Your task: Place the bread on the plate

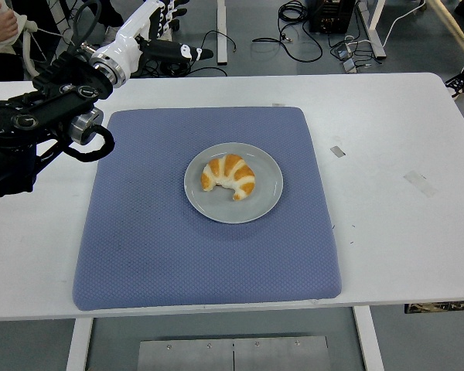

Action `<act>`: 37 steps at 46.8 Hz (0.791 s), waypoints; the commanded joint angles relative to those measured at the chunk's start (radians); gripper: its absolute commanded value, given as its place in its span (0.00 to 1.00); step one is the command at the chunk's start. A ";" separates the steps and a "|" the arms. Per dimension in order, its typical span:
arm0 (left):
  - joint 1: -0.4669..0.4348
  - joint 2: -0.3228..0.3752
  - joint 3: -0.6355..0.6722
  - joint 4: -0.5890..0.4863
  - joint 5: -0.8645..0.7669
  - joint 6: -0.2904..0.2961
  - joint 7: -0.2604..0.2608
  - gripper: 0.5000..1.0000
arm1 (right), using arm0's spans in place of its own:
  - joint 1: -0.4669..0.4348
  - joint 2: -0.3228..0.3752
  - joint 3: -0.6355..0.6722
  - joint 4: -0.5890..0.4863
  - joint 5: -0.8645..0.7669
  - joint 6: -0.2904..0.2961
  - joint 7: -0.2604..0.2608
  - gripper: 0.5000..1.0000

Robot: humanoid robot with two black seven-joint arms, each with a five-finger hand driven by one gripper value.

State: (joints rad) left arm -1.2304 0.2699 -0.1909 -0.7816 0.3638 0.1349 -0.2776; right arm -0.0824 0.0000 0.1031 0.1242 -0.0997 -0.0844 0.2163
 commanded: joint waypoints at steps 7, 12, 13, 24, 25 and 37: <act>0.058 -0.003 -0.067 0.111 -0.005 -0.152 -0.003 0.96 | 0.000 0.000 0.000 0.000 0.000 0.000 0.000 1.00; 0.065 0.000 -0.103 0.113 -0.017 -0.172 -0.002 0.96 | 0.000 0.000 0.001 0.000 0.000 0.000 0.000 1.00; 0.068 0.000 -0.117 0.116 -0.028 -0.178 -0.003 0.96 | 0.000 0.000 0.000 0.000 0.000 0.000 0.000 1.00; 0.129 0.003 -0.183 0.117 -0.072 -0.201 -0.012 0.96 | 0.000 0.000 0.000 0.000 0.000 0.000 0.000 1.00; 0.132 0.003 -0.188 0.117 -0.074 -0.201 -0.014 0.96 | 0.000 0.000 0.000 0.000 0.000 0.000 0.000 1.00; 0.154 0.005 -0.179 0.120 -0.069 -0.201 -0.014 0.96 | 0.001 0.000 0.001 0.000 0.000 0.000 0.000 1.00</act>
State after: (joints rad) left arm -1.0814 0.2754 -0.3670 -0.6630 0.3036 -0.0669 -0.2928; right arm -0.0809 0.0000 0.1041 0.1243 -0.0997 -0.0843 0.2162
